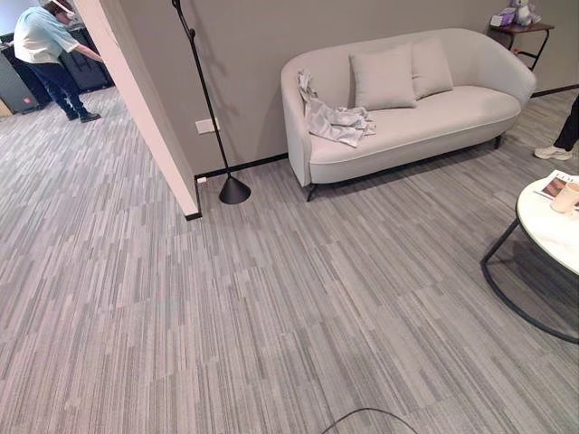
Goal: Hang the clothes on the sofa on the clothes rack.
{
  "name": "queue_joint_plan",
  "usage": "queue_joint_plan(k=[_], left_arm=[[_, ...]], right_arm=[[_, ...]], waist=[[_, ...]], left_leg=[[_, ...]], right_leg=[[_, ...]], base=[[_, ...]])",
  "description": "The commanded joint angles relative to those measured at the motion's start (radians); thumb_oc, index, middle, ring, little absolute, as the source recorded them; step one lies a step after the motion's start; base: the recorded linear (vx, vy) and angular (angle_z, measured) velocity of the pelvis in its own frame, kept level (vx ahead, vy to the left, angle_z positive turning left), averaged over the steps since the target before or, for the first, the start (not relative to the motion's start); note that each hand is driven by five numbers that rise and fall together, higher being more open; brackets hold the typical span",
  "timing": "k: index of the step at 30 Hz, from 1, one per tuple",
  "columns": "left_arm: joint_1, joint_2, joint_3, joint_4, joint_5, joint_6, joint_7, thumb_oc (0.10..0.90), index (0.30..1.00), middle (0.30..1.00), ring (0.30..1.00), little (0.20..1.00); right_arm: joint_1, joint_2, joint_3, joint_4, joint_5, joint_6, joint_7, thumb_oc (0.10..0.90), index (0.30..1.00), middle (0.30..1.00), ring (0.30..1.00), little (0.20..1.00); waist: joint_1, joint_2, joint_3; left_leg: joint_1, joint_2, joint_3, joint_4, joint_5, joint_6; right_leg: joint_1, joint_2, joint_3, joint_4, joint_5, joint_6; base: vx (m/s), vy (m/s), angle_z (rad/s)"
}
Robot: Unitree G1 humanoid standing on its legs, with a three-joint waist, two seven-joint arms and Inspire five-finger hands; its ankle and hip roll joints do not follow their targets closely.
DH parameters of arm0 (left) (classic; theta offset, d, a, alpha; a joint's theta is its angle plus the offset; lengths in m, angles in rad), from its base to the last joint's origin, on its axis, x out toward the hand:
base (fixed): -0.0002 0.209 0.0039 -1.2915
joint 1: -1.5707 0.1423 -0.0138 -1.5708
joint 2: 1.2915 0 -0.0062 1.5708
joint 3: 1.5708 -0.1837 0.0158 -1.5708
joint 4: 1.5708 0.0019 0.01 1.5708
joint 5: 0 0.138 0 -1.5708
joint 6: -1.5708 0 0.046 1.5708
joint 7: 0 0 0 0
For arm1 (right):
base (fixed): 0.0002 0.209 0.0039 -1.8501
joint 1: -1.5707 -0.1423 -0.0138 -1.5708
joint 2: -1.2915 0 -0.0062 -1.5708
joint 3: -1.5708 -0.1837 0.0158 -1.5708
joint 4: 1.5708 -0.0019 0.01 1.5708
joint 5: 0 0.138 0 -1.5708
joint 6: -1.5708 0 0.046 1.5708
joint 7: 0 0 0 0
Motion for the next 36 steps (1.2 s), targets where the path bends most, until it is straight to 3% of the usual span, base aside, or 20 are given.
queue_joint_plan(k=[1, 17, 19, 20, 21, 22, 24, 26, 28, 29, 30, 31, 32, 34, 36], left_arm=[[-0.022, -0.034, 0.01, 0.061, 0.036, -0.022, -0.003, 0.8, 0.9, 0.9, 0.9, 0.9], [-0.024, -0.02, -0.002, 0.062, 0.055, -0.02, -0.013, 0.8, 0.9, 0.9, 0.9, 0.9], [-0.041, -0.009, -0.013, 0.057, 0.058, -0.017, -0.009, 0.8, 0.9, 0.9, 0.9, 0.9], [-0.05, -0.007, -0.019, 0.052, 0.059, -0.017, -0.007, 0.8, 0.9, 0.9, 0.9, 0.9], [-0.058, -0.007, -0.025, 0.048, 0.065, -0.019, 0.0, 0.8, 0.9, 0.9, 0.9, 0.9], [-0.06, -0.008, -0.024, 0.048, 0.065, -0.019, 0.0, 0.8, 0.9, 0.9, 0.9, 0.9], [-0.061, -0.001, -0.024, 0.05, 0.071, -0.009, -0.001, 0.8, 0.9, 0.9, 0.9, 0.9], [-0.059, 0.009, -0.023, 0.056, 0.083, -0.009, -0.004, 0.8, 0.9, 0.9, 0.9, 0.9], [-0.061, 0.021, -0.018, 0.053, 0.095, -0.014, -0.005, 0.8, 0.9, 0.9, 0.9, 0.9], [-0.066, 0.029, -0.014, 0.052, 0.104, -0.02, 0.002, 0.8, 0.9, 0.9, 0.9, 0.9], [-0.066, 0.029, -0.014, 0.052, 0.105, -0.02, 0.002, 0.8, 0.9, 0.9, 0.9, 0.9], [-0.071, 0.037, -0.016, 0.054, 0.102, -0.024, 0.008, 0.8, 0.9, 0.9, 0.9, 0.9], [-0.072, 0.04, -0.019, 0.054, 0.103, -0.026, 0.007, 0.8, 0.9, 0.9, 0.9, 0.9], [-0.07, 0.045, -0.009, 0.055, 0.102, -0.028, 0.001, 0.8, 0.9, 0.9, 0.9, 0.9], [-0.075, 0.049, -0.019, 0.059, 0.1, -0.029, 0.006, 0.8, 0.9, 0.9, 0.9, 0.9]], right_arm=[[-0.026, 0.013, 0.024, 0.027, -0.014, -0.014, 0.011, 0.8, 0.9, 0.9, 0.9, 0.9], [-0.024, 0.004, 0.039, 0.046, -0.072, -0.002, 0.034, 0.8, 0.9, 0.9, 0.9, 0.9], [-0.044, -0.002, 0.028, 0.042, -0.093, -0.005, 0.033, 0.8, 0.9, 0.9, 0.9, 0.9], [-0.054, 0.0, 0.025, 0.038, -0.094, -0.007, 0.032, 0.8, 0.9, 0.9, 0.9, 0.9], [-0.069, 0.007, 0.023, 0.028, -0.094, -0.005, 0.036, 0.8, 0.9, 0.9, 0.9, 0.9], [-0.07, 0.006, 0.023, 0.028, -0.094, -0.005, 0.036, 0.8, 0.9, 0.9, 0.9, 0.9], [-0.078, 0.015, 0.015, 0.008, -0.089, -0.003, 0.04, 0.8, 0.9, 0.9, 0.9, 0.9], [-0.071, 0.022, 0.02, -0.005, -0.093, -0.003, 0.048, 0.8, 0.9, 0.9, 0.9, 0.9], [-0.069, 0.02, 0.025, -0.017, -0.096, -0.007, 0.049, 0.8, 0.9, 0.9, 0.9, 0.9], [-0.074, 0.015, 0.025, -0.018, -0.101, -0.008, 0.044, 0.8, 0.9, 0.9, 0.9, 0.9], [-0.074, 0.015, 0.025, -0.018, -0.101, -0.008, 0.044, 0.8, 0.9, 0.9, 0.9, 0.9], [-0.073, 0.015, 0.023, -0.01, -0.113, -0.001, 0.045, 0.8, 0.9, 0.9, 0.9, 0.9], [-0.07, 0.013, 0.022, -0.006, -0.126, 0.003, 0.047, 0.8, 0.9, 0.9, 0.9, 0.9], [-0.065, 0.015, 0.023, 0.012, -0.147, 0.009, 0.058, 0.8, 0.9, 0.9, 0.9, 0.9], [-0.076, 0.012, 0.04, 0.029, -0.159, 0.008, 0.059, 0.8, 0.9, 0.9, 0.9, 0.9]], waist=[[-0.004, -0.045, -0.032], [0.003, -0.062, -0.031], [0.004, -0.056, 0.007], [0.005, -0.049, 0.025], [0.002, -0.023, 0.062], [0.002, -0.025, 0.064], [-0.002, 0.003, 0.094], [0.004, -0.008, 0.089], [0.011, -0.021, 0.083], [0.026, -0.026, 0.074], [0.027, -0.022, 0.076], [0.036, -0.026, 0.068], [0.029, -0.033, 0.064], [0.033, -0.072, 0.041], [0.017, -0.074, 0.024]], left_leg=[[-0.016, -0.058, -0.047, -0.072, -0.03, -0.001], [-0.002, -0.068, -0.057, -0.059, -0.051, 0.012], [0.008, -0.066, -0.063, -0.021, -0.076, 0.031], [0.013, -0.065, -0.059, -0.006, -0.087, 0.037], [0.034, -0.065, -0.055, 0.025, -0.117, 0.057], [0.032, -0.069, -0.054, 0.028, -0.118, 0.059], [0.065, -0.071, -0.059, 0.036, -0.142, 0.078], [0.098, -0.08, -0.078, 0.012, -0.157, 0.074], [0.099, -0.081, -0.099, 0.003, -0.161, 0.059], [0.099, -0.08, -0.125, 0.0, -0.175, 0.042], [0.102, -0.077, -0.124, 0.0, -0.177, 0.042], [0.121, -0.065, -0.153, 0.005, -0.203, 0.025], [0.136, -0.06, -0.164, 0.01, -0.222, 0.02], [0.173, -0.037, -0.187, 0.008, -0.256, 0.0], [0.198, 0.059, -0.213, 0.0, -0.257, -0.033]], right_leg=[[0.067, -0.039, -0.031, -0.173, 0.036, 0.079], [0.098, -0.039, -0.045, -0.173, 0.022, 0.078], [0.04, -0.047, -0.077, 0.006, -0.025, 0.089], [0.008, -0.059, -0.097, 0.077, -0.031, 0.115], [-0.073, -0.107, -0.127, 0.286, -0.003, 0.186], [-0.079, -0.113, -0.125, 0.298, -0.009, 0.188], [-0.174, -0.178, -0.161, 0.522, 0.059, 0.234], [-0.165, -0.233, -0.206, 0.442, 0.046, 0.209], [-0.137, -0.257, -0.201, 0.275, 0.062, 0.187], [-0.13, -0.328, -0.153, 0.102, 0.121, 0.191], [-0.12, -0.322, -0.155, 0.088, 0.128, 0.191], [-0.12, -0.394, -0.094, -0.036, 0.193, 0.203], [-0.126, -0.413, -0.059, -0.061, 0.233, 0.213], [-0.114, -0.388, -0.05, -0.065, 0.25, 0.237], [-0.137, -0.3, -0.069, 0.003, 0.182, 0.208]], base=[[0.0, 0.0, 0.0], [0.01, 0.021, -0.01], [-0.04, 0.111, 0.04], [-0.05, 0.192, -0.01], [-0.03, 0.166, -0.03], [-0.01, 0.186, -0.07], [0.08, 0.11, -0.09], [0.2, -0.071, -0.04], [0.23, -0.244, 0.3], [0.21, -0.221, 0.51], [0.38, -0.287, 0.58], [0.37, -0.207, 0.48], [0.51, -0.273, 0.42], [0.61, -0.381, 0.05], [0.56, -0.488, 0.23]])
